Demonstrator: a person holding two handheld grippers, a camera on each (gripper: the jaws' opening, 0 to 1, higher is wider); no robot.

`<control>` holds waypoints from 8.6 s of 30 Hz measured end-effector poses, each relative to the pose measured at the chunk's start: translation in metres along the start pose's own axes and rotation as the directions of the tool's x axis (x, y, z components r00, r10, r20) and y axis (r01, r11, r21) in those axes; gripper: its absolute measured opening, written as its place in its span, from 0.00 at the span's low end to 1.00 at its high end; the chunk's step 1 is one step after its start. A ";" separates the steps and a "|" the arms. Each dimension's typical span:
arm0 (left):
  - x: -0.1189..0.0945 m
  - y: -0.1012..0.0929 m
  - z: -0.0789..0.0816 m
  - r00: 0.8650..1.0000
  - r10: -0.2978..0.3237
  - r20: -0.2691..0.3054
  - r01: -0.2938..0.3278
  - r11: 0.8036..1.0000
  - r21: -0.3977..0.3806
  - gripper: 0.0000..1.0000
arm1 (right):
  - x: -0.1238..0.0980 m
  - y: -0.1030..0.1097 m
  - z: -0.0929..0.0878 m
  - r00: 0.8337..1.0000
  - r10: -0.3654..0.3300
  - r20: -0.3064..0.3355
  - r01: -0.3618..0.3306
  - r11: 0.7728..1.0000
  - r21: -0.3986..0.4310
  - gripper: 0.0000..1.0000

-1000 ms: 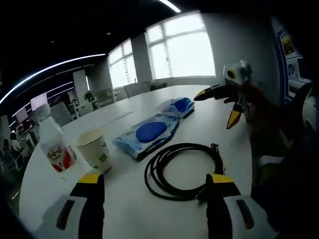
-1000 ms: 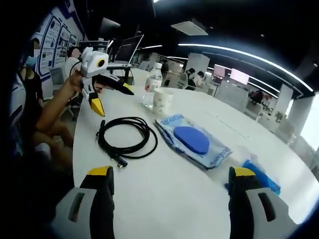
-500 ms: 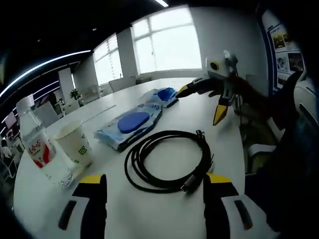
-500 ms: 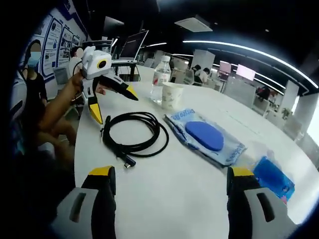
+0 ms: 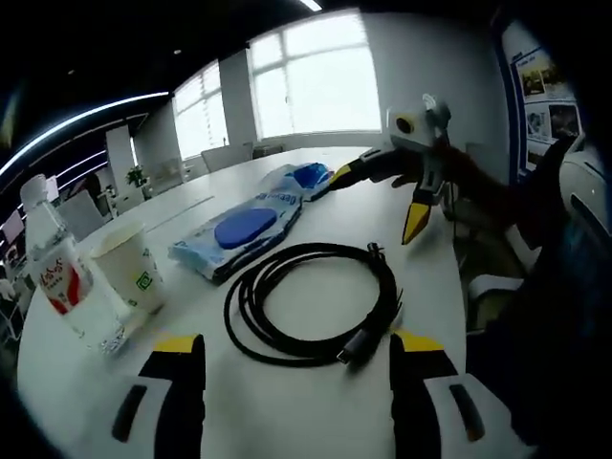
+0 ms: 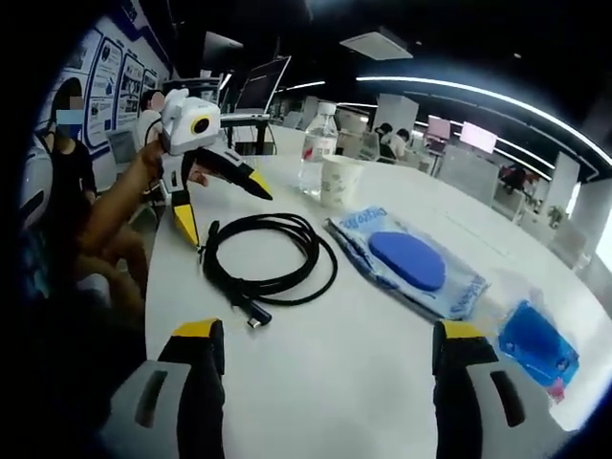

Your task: Arrange the tabletop items into an orderly group along one side of the table until the central work area is clear of visible clutter.

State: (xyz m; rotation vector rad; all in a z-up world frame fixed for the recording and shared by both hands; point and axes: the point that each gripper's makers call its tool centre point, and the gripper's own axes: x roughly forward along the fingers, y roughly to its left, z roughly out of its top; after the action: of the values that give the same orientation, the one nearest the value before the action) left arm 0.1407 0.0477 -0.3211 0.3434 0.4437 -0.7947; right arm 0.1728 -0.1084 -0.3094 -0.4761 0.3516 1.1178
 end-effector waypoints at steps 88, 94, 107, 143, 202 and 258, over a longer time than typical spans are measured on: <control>0.009 -0.020 0.018 0.991 -0.106 0.084 0.104 0.994 0.022 0.60 | 0.033 0.058 0.019 0.966 0.245 0.082 -0.246 0.969 -0.002 0.32; 0.005 -0.021 0.022 0.991 -0.099 0.092 0.097 0.995 0.031 0.60 | 0.029 0.059 0.025 0.966 0.240 0.098 -0.240 0.971 -0.008 0.31; -0.004 -0.022 0.036 0.990 -0.088 0.108 0.081 0.995 0.066 0.60 | 0.017 0.057 0.037 0.965 0.221 0.140 -0.220 0.975 -0.024 0.30; -0.018 -0.027 0.072 0.990 -0.058 0.132 0.040 0.989 0.140 0.60 | -0.010 0.050 0.062 0.963 0.181 0.201 -0.169 0.983 -0.076 0.30; 0.057 -0.080 0.138 0.955 -0.220 0.198 0.173 0.957 0.231 0.60 | -0.098 0.002 0.018 0.976 -0.018 0.219 0.019 1.000 -0.006 0.27; 0.129 -0.104 0.130 0.959 -0.262 0.110 0.227 0.938 0.262 0.60 | -0.103 -0.033 -0.051 0.984 -0.066 0.167 0.049 0.993 0.106 0.27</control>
State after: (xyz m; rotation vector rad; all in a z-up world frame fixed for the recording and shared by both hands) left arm 0.1752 -0.1578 -0.2888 0.4650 0.2532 -1.1164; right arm 0.1605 -0.2260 -0.2950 -0.2963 0.2419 1.0707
